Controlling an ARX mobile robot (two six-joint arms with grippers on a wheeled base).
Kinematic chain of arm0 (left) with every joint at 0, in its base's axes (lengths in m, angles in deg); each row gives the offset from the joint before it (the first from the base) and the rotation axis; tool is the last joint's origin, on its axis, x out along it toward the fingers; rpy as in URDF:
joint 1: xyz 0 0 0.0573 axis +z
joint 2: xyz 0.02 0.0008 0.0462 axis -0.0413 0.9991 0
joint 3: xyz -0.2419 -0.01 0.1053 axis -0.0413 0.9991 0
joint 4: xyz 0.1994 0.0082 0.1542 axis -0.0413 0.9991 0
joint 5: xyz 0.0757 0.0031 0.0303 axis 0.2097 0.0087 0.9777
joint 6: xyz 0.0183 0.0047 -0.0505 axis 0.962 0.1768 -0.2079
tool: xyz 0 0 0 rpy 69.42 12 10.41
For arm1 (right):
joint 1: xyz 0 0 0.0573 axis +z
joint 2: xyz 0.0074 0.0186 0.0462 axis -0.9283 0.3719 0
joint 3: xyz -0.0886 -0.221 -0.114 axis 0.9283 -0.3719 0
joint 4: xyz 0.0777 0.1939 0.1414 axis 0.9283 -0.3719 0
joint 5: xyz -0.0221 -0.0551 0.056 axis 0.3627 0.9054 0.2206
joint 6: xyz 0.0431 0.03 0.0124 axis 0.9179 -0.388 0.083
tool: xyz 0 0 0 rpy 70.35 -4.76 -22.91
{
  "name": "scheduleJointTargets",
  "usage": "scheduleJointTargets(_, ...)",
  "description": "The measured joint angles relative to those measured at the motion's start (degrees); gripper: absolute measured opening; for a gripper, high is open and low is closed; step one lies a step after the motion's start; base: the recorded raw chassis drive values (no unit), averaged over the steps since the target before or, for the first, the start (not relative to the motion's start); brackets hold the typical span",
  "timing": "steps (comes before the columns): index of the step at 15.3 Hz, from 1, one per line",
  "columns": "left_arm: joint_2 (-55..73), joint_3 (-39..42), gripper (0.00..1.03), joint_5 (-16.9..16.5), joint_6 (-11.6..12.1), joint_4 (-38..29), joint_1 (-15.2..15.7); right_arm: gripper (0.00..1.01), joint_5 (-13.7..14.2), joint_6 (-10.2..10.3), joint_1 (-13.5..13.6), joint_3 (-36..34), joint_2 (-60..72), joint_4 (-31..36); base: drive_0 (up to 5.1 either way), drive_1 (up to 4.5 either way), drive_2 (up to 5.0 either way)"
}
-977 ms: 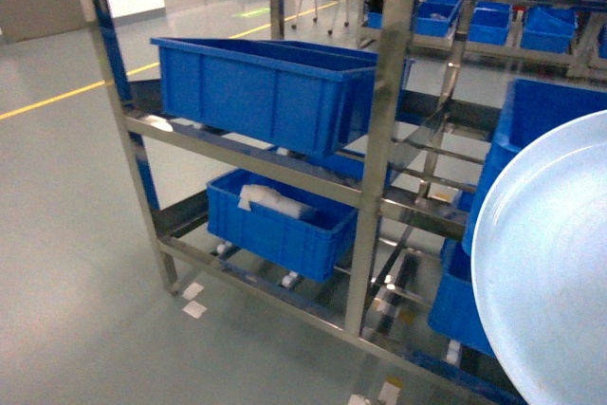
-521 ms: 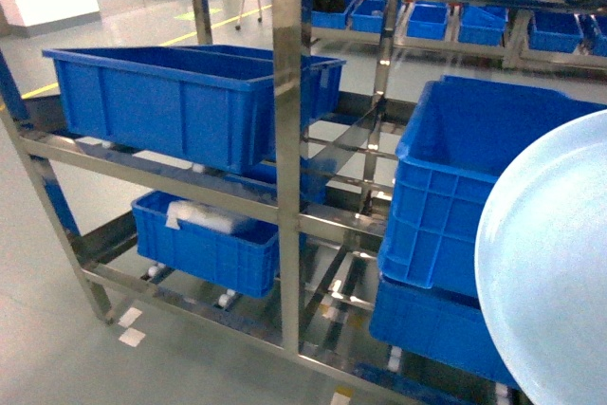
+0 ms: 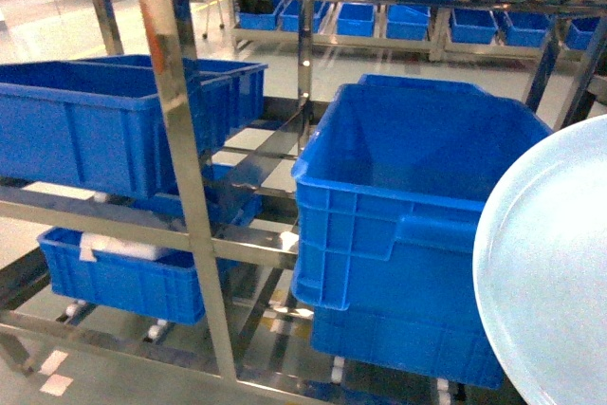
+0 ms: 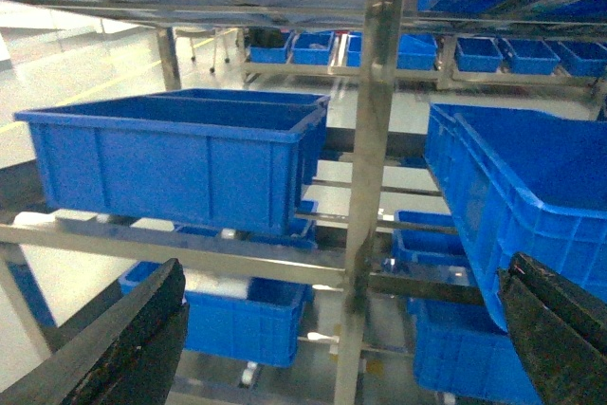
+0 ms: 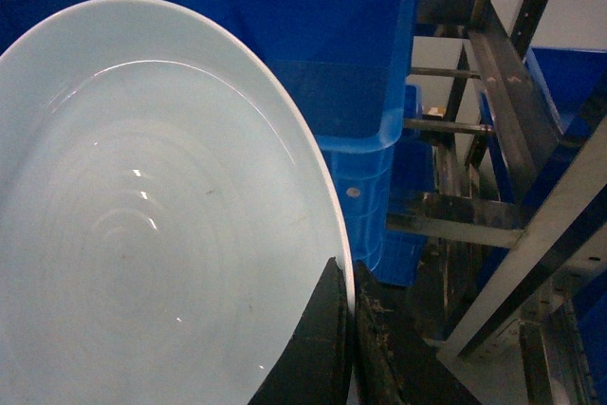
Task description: Place blue tray on left shelf second layer neatly
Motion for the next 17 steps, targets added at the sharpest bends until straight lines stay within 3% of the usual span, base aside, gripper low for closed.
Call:
scheduleJointTargets(7, 0.0, 0.0, 0.98, 0.0, 0.0, 0.0, 0.0, 0.02, 0.0, 0.0, 0.0, 0.0, 0.0, 0.2, -0.1, 4.03, -4.1)
scheduleJointTargets(17, 0.0, 0.0, 0.98, 0.1, 0.0, 0.0, 0.0, 0.02, -0.2, 0.0, 0.0, 0.0, 0.0, 0.2, -1.0, -0.96, -1.0)
